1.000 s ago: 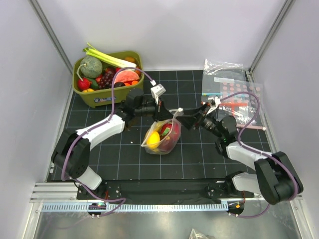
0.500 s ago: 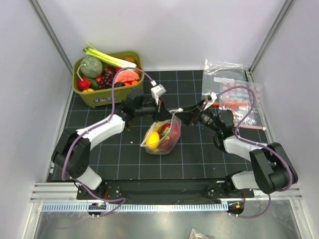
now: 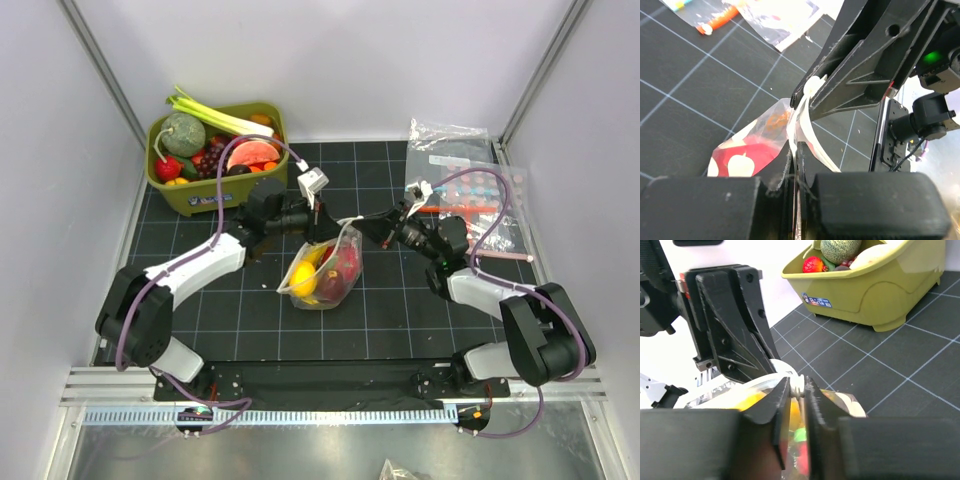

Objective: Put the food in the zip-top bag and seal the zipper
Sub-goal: Zip the zipper food storage bag at the center of the board.

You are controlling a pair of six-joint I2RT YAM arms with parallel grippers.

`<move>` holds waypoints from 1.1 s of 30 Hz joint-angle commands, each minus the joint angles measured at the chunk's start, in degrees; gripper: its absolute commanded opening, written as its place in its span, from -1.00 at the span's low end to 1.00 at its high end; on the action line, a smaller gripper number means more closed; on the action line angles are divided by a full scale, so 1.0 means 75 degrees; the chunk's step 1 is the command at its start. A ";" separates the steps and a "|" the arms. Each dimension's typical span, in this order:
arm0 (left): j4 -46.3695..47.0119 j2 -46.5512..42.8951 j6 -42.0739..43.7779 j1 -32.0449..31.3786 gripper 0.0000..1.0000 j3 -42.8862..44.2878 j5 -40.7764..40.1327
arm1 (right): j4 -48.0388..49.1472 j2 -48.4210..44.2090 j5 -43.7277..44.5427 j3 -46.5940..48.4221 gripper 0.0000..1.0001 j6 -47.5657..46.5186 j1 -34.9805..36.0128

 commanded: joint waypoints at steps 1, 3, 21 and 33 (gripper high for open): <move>0.0268 -0.0656 0.0133 -0.0092 -0.88 -0.0150 -0.0485 | 0.0294 -0.0447 0.0024 0.0133 -0.45 0.0019 -0.0012; 0.0210 -0.0751 0.0133 -0.0163 -0.91 -0.0151 -0.0545 | 0.0305 -0.0529 0.0047 0.0086 -0.13 0.0019 -0.0012; -0.0224 -0.0575 0.0297 -0.0186 -0.91 -0.0010 -0.0780 | 0.0130 0.0116 0.0048 0.0296 -0.25 -0.0099 -0.0012; -0.1021 -0.2073 0.0192 -0.0198 0.30 -0.0431 -0.3227 | -0.2726 -0.1230 0.0957 0.0987 -0.98 -0.1324 0.0795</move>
